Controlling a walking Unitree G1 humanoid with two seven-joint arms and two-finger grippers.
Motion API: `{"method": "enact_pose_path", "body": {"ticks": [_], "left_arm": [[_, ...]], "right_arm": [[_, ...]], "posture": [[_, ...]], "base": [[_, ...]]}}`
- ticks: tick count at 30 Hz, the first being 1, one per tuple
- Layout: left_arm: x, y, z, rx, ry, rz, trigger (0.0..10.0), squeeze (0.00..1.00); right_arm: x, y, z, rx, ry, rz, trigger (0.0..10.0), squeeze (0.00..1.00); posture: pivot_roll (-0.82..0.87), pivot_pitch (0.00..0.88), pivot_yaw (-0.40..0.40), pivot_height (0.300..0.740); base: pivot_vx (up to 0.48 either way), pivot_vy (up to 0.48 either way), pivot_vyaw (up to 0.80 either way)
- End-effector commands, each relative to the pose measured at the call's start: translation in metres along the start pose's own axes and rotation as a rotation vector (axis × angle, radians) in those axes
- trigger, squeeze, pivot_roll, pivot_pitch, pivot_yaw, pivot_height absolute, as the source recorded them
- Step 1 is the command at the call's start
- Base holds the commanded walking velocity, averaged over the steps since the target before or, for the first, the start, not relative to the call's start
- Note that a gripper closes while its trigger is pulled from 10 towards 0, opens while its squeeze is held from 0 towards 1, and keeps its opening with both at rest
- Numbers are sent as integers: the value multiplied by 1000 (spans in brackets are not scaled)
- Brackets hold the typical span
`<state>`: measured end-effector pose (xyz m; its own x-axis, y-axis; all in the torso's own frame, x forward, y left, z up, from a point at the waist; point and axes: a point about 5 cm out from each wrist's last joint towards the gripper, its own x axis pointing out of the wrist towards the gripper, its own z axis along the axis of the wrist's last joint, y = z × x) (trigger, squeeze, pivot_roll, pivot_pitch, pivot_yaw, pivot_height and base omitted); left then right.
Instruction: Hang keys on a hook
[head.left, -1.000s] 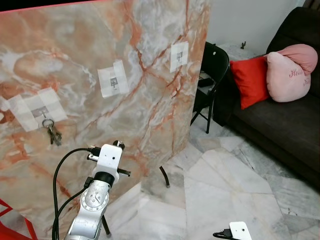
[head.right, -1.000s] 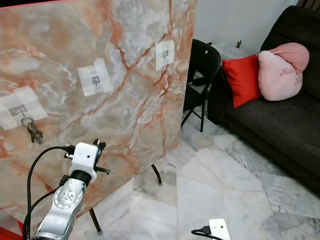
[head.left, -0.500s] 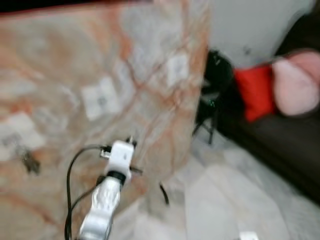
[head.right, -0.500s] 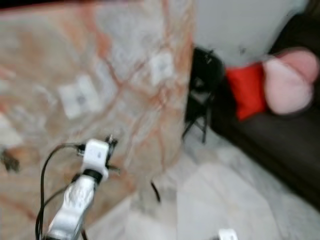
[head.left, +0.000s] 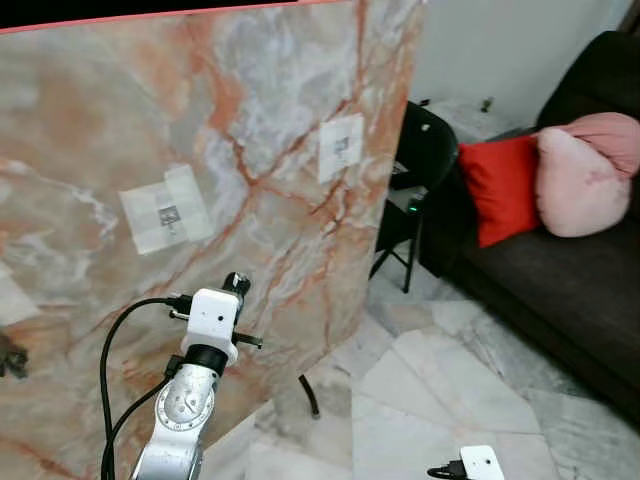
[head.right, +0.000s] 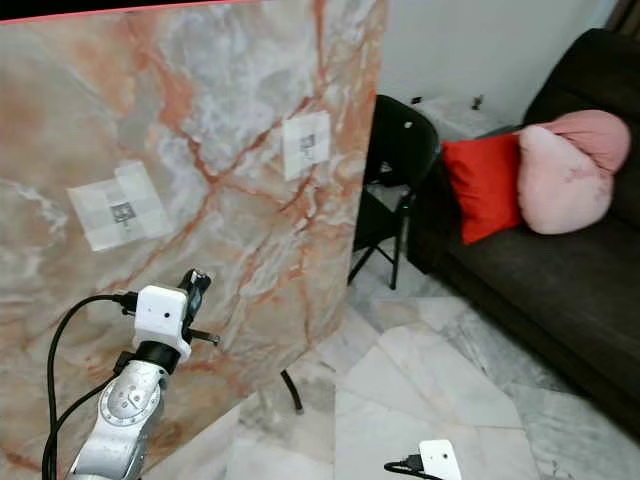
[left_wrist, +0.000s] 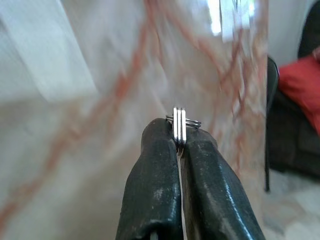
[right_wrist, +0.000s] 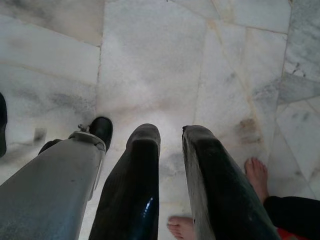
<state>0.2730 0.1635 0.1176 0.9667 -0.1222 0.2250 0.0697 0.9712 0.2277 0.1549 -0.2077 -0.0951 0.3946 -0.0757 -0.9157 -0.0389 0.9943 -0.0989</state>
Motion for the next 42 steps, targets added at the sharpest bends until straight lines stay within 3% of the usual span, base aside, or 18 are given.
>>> {"method": "enact_pose_path", "body": {"ticks": [1, 11, 17, 28, 42], "left_arm": [[2, 7, 8, -2, -42, 40, 10000, 0], [-4, 31, 15, 25, -80, 167, 10000, 0], [-3, 36, 18, 4, -101, 219, 10000, 0], [2, 40, 26, -11, -136, 263, 10000, 0], [12, 32, 36, -32, -167, 222, 10000, 0]], "right_arm": [[0, -1, 5, -4, -14, -5, 10000, 0], [0, -2, 5, -14, -13, -6, 10000, 0], [0, -2, 5, -24, -14, -4, 10000, 0], [0, -3, 6, -34, -15, -5, 10000, 0], [0, -3, 7, -36, -17, -6, 10000, 0]], "posture": [[126, 0, -104, 740], [132, 0, -109, 740], [134, 0, -112, 740], [131, 0, -113, 740], [127, 0, -111, 740]], "base": [[0, 0, 0], [0, 0, 0], [0, 0, 0], [0, 0, 0], [0, 0, 0]]}}
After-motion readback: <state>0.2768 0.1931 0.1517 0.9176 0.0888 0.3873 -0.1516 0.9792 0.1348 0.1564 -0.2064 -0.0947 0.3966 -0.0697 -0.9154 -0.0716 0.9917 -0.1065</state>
